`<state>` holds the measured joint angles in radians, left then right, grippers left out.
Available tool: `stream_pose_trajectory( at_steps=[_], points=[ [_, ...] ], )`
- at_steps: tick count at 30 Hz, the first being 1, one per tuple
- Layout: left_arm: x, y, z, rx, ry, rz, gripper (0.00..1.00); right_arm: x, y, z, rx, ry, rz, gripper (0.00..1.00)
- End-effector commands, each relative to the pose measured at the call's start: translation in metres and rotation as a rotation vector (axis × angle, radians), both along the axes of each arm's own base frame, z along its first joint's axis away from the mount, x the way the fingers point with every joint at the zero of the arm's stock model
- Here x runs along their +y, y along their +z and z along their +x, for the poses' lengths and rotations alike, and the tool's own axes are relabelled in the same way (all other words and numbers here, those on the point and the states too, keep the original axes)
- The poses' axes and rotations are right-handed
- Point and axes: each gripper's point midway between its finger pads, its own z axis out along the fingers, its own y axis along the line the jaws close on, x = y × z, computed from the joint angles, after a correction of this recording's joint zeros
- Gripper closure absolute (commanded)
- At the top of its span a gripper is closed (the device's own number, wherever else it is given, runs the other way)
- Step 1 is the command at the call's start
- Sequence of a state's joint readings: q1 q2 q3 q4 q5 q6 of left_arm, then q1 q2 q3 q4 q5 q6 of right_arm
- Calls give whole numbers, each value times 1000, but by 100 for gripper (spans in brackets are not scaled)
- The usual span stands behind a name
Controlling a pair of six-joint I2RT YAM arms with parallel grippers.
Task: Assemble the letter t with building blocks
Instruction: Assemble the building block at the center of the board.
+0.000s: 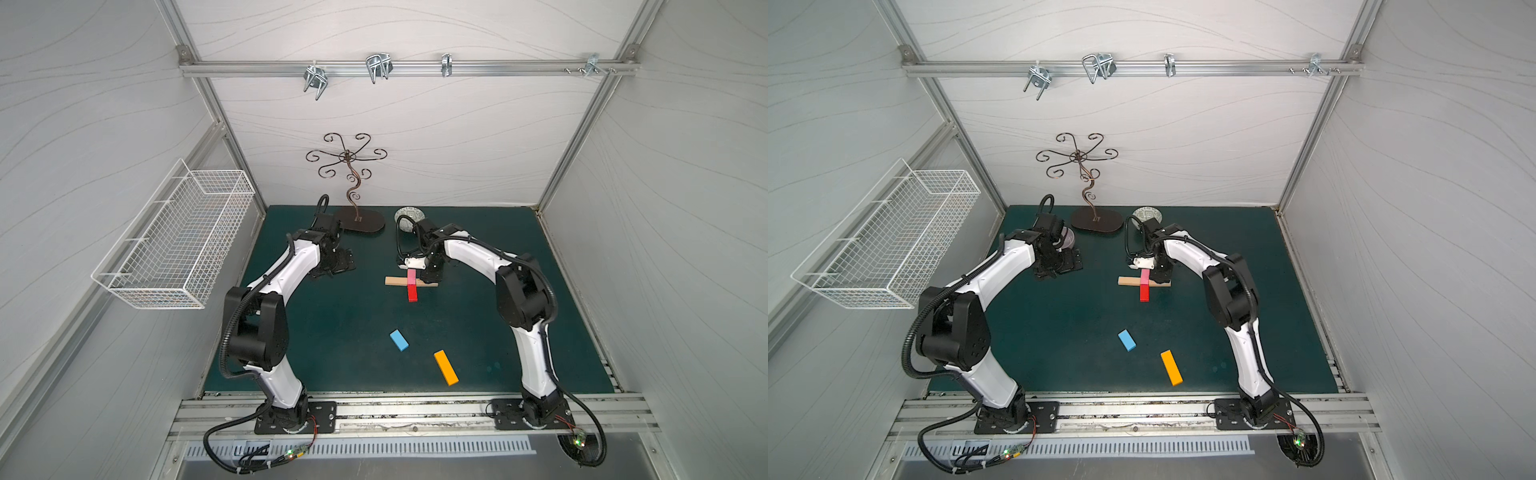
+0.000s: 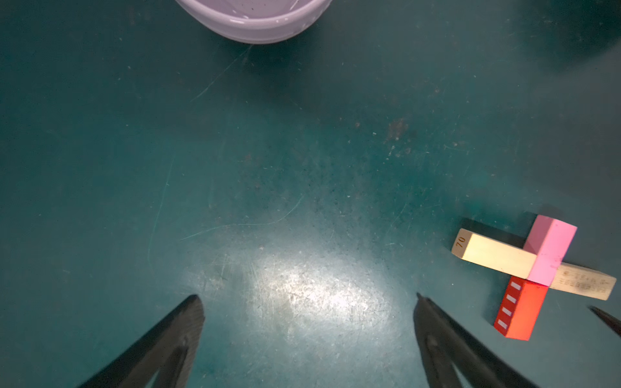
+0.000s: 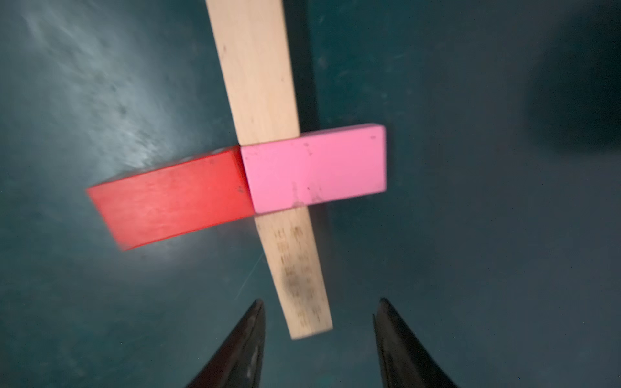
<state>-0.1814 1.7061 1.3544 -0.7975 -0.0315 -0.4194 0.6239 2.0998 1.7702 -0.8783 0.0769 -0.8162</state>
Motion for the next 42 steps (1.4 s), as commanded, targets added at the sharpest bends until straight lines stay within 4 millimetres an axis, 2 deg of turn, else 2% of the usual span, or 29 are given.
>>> stream_pose_trajectory(
  at_steps=[1, 3, 6, 8, 11, 15, 17, 20, 25, 30, 35, 38, 42],
  points=[
    [-7, 13, 1, -47, -8, -47, 1, 9, 77, -21, -51, -117, 182, 44],
    [-9, 14, -5, -36, -13, -43, 1, 5, 89, -36, -31, -187, 237, 43],
    [-21, 22, -20, -40, -57, -11, 1, -6, 95, -52, -17, -323, 300, 42],
    [-39, 26, -36, -44, -107, -2, 1, -15, 95, -55, -16, -459, 346, 42],
    [-74, 23, -67, -32, -185, -22, 1, -28, 99, -65, -37, -550, 379, 42],
    [-113, 14, -108, -19, -217, -46, 11, -49, 108, -69, -79, -736, 404, 43],
    [-123, 10, -125, -22, -207, -19, 15, -61, 111, -71, -93, -812, 385, 43],
    [-128, 0, -143, 2, -147, 5, 19, -81, 114, -72, -142, -921, 341, 42],
    [-143, -19, -157, 70, -90, -48, 31, -115, 121, -77, -208, -1071, 288, 41],
    [-161, -38, -166, 132, -57, -85, 30, -140, 130, -84, -214, -1179, 324, 38],
    [-176, -53, -171, 228, -31, -38, 29, -149, 134, -91, -211, -1203, 345, 37],
    [-184, -64, -173, 276, -5, -48, 33, -149, 133, -97, -198, -1193, 354, 38],
    [-190, -62, -168, 273, 12, -55, 34, -152, 136, -101, -201, -1194, 366, 38]
  ],
)
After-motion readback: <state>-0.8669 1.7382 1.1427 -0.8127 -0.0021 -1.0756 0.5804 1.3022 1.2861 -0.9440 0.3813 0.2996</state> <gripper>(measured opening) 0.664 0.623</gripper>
